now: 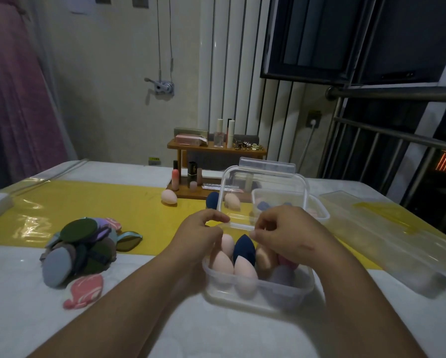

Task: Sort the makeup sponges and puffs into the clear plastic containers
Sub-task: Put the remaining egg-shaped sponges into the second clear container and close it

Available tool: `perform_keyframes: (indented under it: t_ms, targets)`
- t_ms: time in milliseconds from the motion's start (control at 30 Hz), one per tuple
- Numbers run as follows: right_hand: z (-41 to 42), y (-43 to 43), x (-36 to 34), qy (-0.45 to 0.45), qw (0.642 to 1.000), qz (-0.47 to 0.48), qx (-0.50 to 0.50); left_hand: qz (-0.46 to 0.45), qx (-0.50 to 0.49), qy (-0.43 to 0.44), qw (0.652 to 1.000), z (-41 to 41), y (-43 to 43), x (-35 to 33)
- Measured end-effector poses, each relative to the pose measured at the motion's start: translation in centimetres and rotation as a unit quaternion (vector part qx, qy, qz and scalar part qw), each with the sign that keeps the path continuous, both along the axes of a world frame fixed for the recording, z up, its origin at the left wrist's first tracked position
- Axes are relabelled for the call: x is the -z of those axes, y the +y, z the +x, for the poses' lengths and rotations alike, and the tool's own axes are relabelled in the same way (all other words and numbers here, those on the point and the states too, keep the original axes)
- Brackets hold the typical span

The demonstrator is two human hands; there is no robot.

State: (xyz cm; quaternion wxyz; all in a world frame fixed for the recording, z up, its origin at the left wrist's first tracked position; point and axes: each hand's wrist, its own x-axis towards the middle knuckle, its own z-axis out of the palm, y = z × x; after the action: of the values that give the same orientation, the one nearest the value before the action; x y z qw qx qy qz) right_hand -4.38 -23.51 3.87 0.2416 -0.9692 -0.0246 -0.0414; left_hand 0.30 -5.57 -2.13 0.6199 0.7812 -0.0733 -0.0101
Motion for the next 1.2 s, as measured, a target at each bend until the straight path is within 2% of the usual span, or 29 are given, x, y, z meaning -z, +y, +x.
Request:
perform_keyframes:
  t_ms: [100, 200, 300, 400, 500, 633, 733, 833, 900, 1067, 1200]
  targets:
    - [0.7, 0.8, 1.0, -0.06, 0.998, 0.002, -0.005, -0.009, -0.005, -0.026, 1.0, 0.2, 0.0, 0.3]
    - [1.0, 1.3, 1.4, -0.058, 0.998, -0.002, -0.002, -0.038, -0.025, -0.038, 0.998, 0.8, 0.0, 0.4]
    - [1.1, 1.4, 1.6, -0.055, 0.998, -0.002, 0.002, -0.049, -0.076, -0.006, 0.996, 2.4, 0.4, 0.4]
    - [1.2, 1.6, 1.6, -0.051, 0.999, 0.001, 0.002, 0.047, -0.12, 0.007, 0.992, 4.7, 0.9, 0.2]
    - [1.3, 1.6, 1.8, -0.048, 0.999, 0.005, 0.003, 0.159, -0.082, -0.003, 0.984, 6.3, 0.8, 0.3]
    - [1.6, 1.4, 2.1, -0.046, 0.999, 0.017, 0.008, 0.301, -0.049, -0.036, 0.952, 8.0, 0.1, 1.1]
    - [1.9, 1.2, 2.2, -0.05, 0.998, 0.036, 0.018, 0.367, -0.035, -0.041, 0.929, 9.1, -0.3, 1.6]
    - [2.1, 1.1, 2.4, -0.05, 0.997, 0.049, 0.029, 0.394, -0.032, -0.048, 0.917, 9.8, -0.8, 2.0]
    - [2.1, 1.1, 2.6, -0.053, 0.996, 0.057, 0.031, 0.368, -0.052, -0.054, 0.927, 9.8, -0.9, 2.3]
    - [2.2, 1.0, 2.5, -0.062, 0.995, 0.077, 0.032, 0.166, -0.126, -0.057, 0.976, 9.1, 0.0, 2.5]
    - [2.0, 1.2, 2.5, -0.065, 0.994, 0.081, 0.031, 0.12, -0.149, -0.069, 0.979, 7.9, 0.8, 1.5]
